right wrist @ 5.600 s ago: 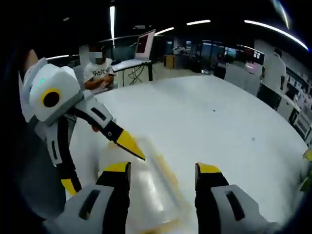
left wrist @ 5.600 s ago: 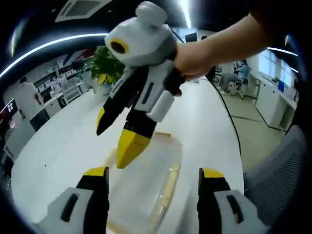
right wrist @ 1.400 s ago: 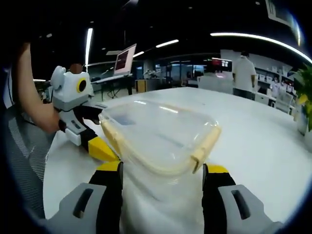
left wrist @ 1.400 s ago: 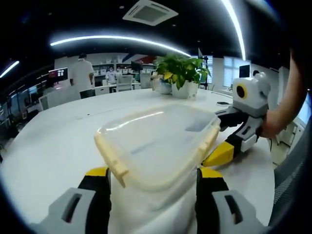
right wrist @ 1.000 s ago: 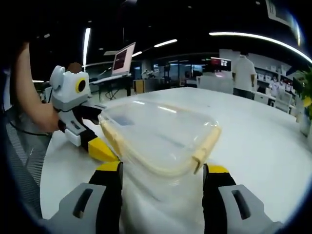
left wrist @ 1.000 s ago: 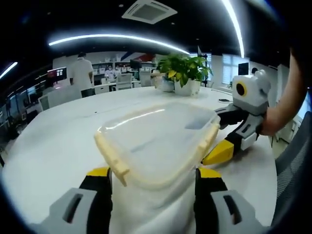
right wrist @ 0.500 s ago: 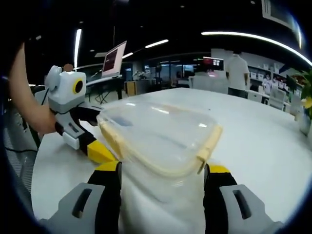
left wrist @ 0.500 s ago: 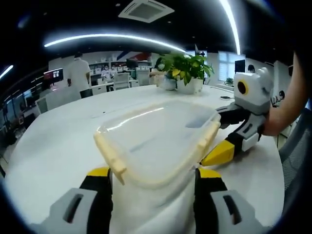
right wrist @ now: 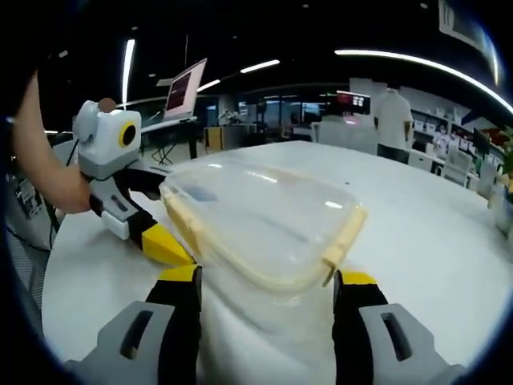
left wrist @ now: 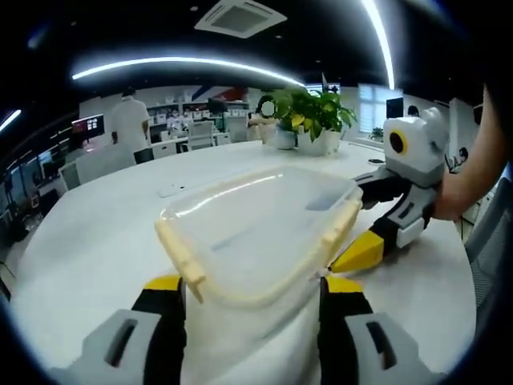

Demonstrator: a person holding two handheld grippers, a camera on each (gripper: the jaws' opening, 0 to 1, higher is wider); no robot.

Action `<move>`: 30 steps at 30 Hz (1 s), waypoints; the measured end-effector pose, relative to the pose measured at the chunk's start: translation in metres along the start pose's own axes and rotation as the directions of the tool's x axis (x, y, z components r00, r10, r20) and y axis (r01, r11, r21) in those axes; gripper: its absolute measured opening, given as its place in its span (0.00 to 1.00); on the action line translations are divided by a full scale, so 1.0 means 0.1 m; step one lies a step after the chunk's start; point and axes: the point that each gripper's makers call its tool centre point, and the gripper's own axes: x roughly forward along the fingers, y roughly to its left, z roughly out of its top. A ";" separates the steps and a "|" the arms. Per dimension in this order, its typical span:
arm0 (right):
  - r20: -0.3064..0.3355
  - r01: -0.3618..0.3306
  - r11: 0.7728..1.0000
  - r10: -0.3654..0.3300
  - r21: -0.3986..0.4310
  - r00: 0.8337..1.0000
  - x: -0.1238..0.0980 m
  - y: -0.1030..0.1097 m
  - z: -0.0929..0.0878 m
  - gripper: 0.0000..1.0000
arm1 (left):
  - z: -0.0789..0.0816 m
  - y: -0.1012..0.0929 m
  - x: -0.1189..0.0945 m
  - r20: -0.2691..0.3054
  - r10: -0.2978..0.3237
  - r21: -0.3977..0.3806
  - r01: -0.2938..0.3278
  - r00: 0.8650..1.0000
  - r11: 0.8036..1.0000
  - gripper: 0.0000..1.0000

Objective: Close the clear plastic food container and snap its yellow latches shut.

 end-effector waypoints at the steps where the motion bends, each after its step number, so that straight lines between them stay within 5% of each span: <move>1: -0.001 0.000 1.000 0.000 0.001 1.000 0.00 0.00 0.00 0.64 | 0.00 0.00 0.00 -0.001 0.000 -0.001 0.000 1.000 1.000 0.62; 9: 0.026 -0.020 0.999 0.019 0.043 0.999 -0.04 0.01 0.04 0.64 | 0.01 0.01 -0.03 0.017 -0.013 -0.042 0.014 1.000 0.999 0.65; 12: 0.034 -0.007 0.999 0.005 0.047 0.999 -0.03 -0.02 0.04 0.75 | 0.05 0.03 -0.02 0.045 -0.001 -0.050 0.003 0.999 0.999 0.87; 15: 0.052 0.013 0.995 -0.019 0.100 0.998 -0.06 -0.10 0.01 0.89 | 0.00 0.13 -0.08 0.049 0.023 -0.085 -0.018 0.999 0.996 0.98; 17: 0.103 0.012 0.992 -0.025 0.126 0.994 -0.11 -0.11 0.08 0.99 | -0.03 0.12 -0.11 0.042 0.013 -0.098 -0.009 0.999 0.995 0.99; 30: 0.106 -0.007 0.990 -0.008 0.143 0.994 -0.27 0.01 0.11 1.00 | 0.08 0.02 -0.22 0.097 0.005 -0.156 0.010 0.995 0.988 0.99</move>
